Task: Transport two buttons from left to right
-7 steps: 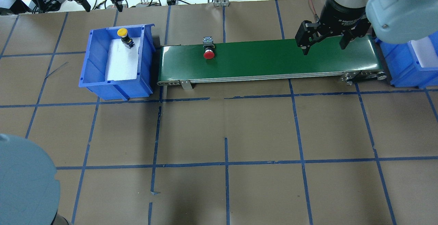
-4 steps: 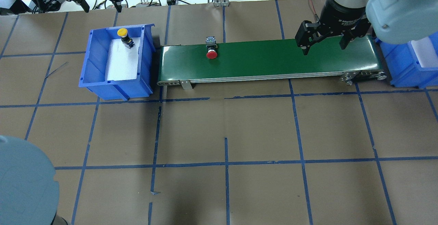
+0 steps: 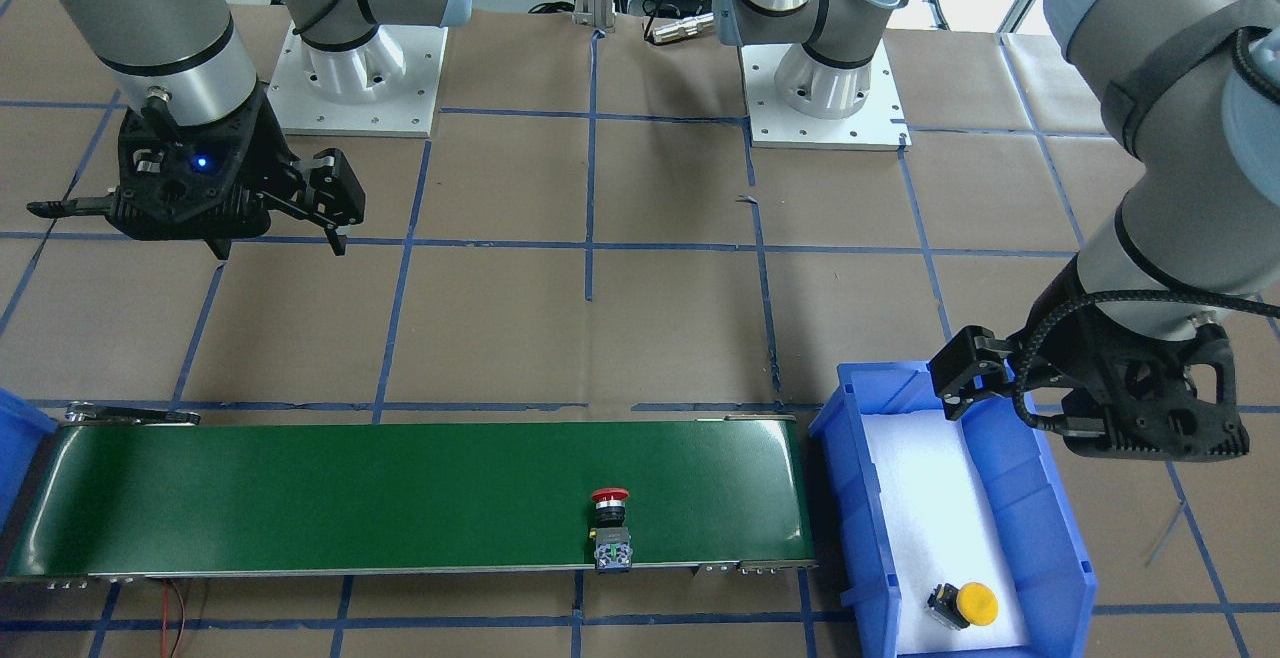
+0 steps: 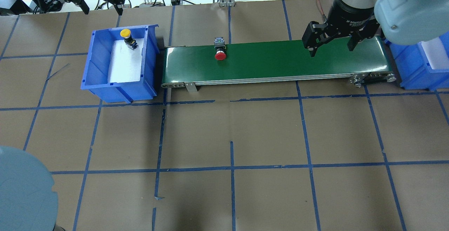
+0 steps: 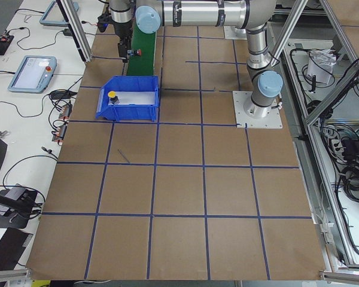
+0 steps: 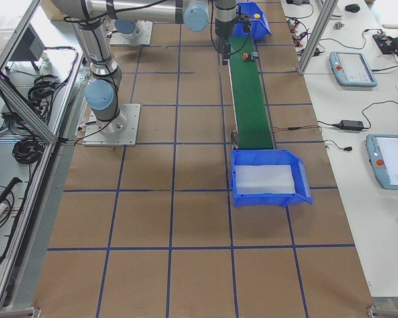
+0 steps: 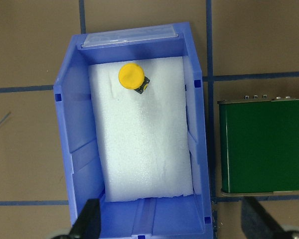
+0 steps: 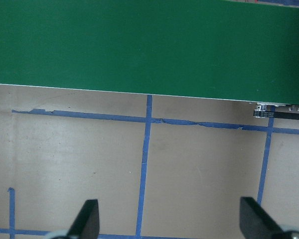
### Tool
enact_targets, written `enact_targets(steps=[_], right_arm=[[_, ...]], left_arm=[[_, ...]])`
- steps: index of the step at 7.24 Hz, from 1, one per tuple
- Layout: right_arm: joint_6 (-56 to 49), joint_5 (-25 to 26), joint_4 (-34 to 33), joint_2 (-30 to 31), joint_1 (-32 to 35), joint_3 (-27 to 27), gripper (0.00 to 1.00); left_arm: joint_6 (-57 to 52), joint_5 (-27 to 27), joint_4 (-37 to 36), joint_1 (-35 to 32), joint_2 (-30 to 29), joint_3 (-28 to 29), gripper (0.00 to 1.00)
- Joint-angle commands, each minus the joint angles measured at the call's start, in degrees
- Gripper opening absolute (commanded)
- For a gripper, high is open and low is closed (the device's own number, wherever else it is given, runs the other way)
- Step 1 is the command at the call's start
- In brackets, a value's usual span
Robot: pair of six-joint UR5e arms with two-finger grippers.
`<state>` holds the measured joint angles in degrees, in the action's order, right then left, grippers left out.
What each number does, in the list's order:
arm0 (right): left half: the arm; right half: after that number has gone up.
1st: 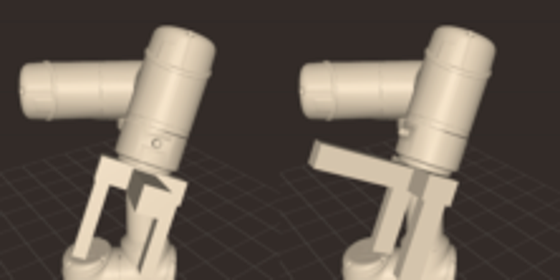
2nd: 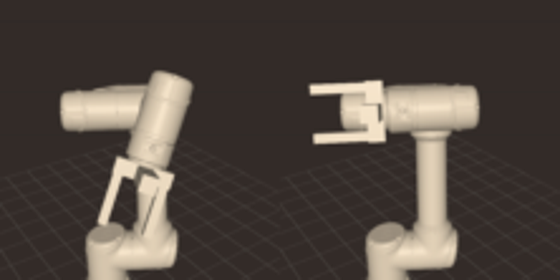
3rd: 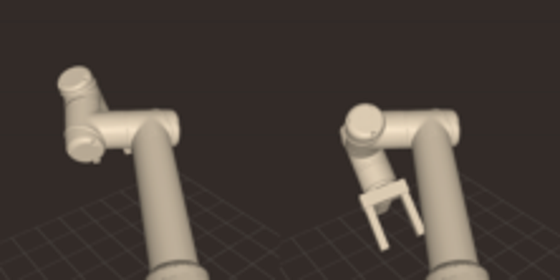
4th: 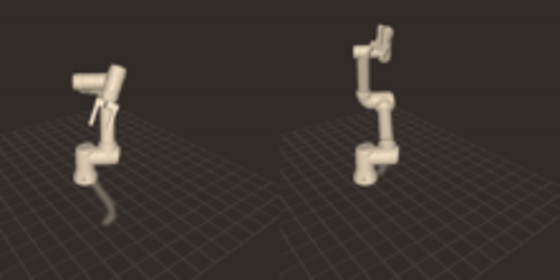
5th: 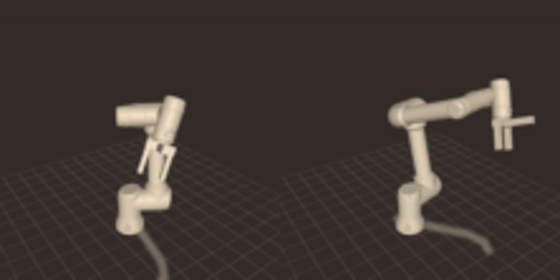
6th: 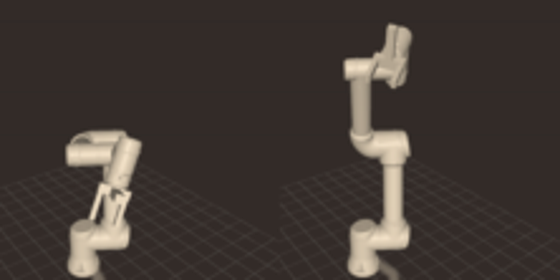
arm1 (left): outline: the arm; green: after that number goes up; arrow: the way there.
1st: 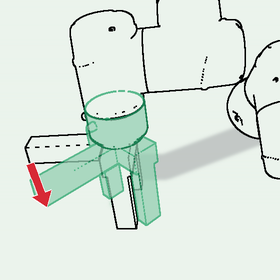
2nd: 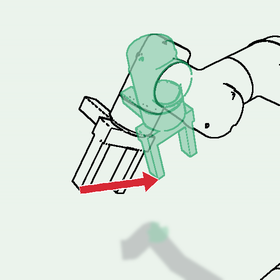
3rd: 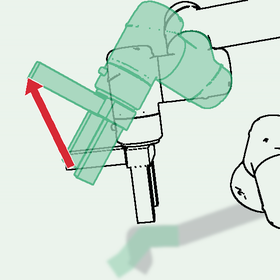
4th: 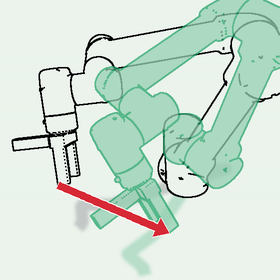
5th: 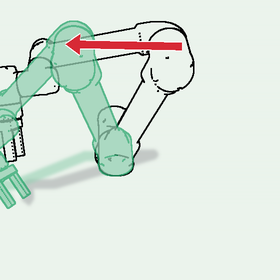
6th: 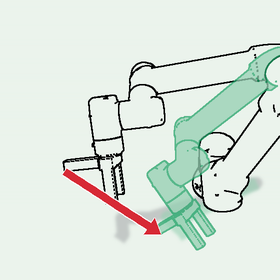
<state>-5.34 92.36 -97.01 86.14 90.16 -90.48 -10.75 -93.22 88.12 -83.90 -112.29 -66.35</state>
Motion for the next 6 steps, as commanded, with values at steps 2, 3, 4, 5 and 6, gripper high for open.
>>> enact_targets(steps=[2,3,4,5,6], right_arm=[[1.38,-0.60,-5.63,-3.33,0.36,1.00,1.00],[1.56,-0.60,-6.08,-3.96,0.28,1.01,1.00],[1.56,-1.47,-6.43,-4.05,0.36,0.92,1.00],[1.56,-2.79,-7.74,-5.36,0.28,0.92,1.00],[1.56,-2.89,-8.63,-6.59,0.28,1.01,1.00]], left_arm=[[-2.26,-0.12,-5.37,1.02,-0.55,-1.50,1.00],[-2.26,-0.12,-8.37,1.20,-2.56,-2.02,1.00],[-2.78,-0.03,-11.88,1.55,-6.32,-0.98,1.00],[-2.79,0.14,-13.74,1.55,-8.45,-0.71,1.00],[-2.79,0.14,-16.03,1.81,-10.73,-0.97,1.00]])
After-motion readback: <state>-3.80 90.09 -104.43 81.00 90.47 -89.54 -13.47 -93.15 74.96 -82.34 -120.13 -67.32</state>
